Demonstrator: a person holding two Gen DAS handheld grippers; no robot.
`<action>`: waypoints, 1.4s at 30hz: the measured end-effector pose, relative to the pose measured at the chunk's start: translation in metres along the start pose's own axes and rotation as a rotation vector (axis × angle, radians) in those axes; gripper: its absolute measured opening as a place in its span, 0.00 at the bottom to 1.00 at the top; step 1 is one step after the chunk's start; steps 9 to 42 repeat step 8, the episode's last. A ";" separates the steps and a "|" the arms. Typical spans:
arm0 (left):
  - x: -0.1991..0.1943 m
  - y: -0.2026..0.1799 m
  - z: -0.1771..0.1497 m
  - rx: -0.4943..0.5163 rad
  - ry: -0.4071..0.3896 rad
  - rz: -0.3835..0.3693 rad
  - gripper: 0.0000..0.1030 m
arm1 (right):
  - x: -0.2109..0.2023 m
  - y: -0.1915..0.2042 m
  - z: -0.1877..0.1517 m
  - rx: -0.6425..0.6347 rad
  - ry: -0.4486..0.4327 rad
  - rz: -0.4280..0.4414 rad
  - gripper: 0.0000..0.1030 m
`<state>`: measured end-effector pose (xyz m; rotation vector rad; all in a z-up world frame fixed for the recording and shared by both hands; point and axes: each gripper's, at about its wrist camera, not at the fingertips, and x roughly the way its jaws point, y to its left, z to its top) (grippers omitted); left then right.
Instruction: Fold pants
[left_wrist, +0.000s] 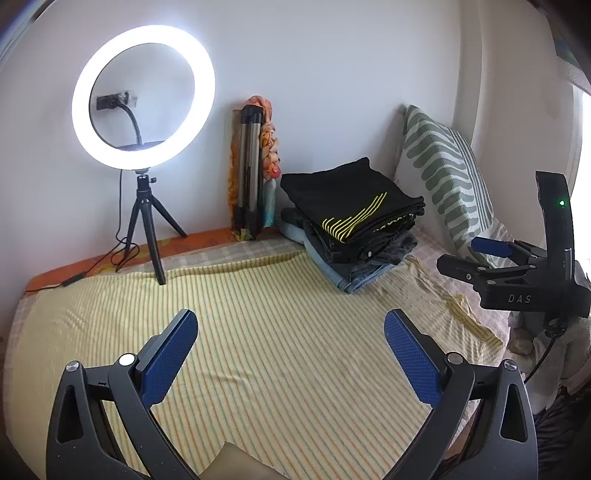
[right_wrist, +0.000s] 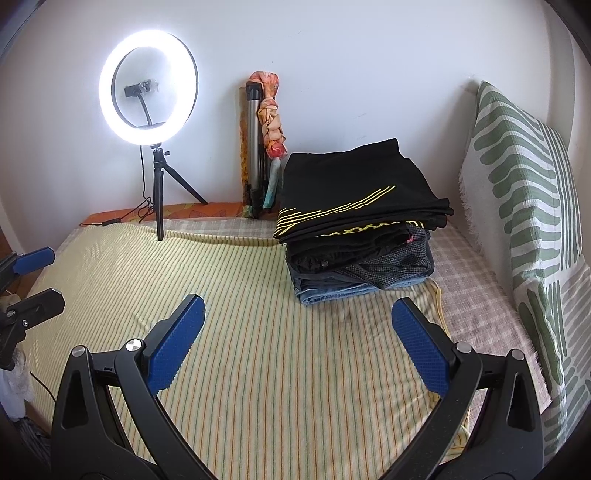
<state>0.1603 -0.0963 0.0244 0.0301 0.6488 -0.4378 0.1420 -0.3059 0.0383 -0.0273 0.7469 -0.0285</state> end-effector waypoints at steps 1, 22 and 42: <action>-0.001 0.000 -0.001 0.007 -0.008 0.011 0.98 | 0.000 0.000 0.000 0.000 0.002 0.001 1.00; 0.002 0.005 -0.003 0.011 -0.003 0.038 0.98 | 0.004 0.001 -0.001 0.000 0.015 0.010 1.00; 0.002 0.005 -0.003 0.011 -0.003 0.038 0.98 | 0.004 0.001 -0.001 0.000 0.015 0.010 1.00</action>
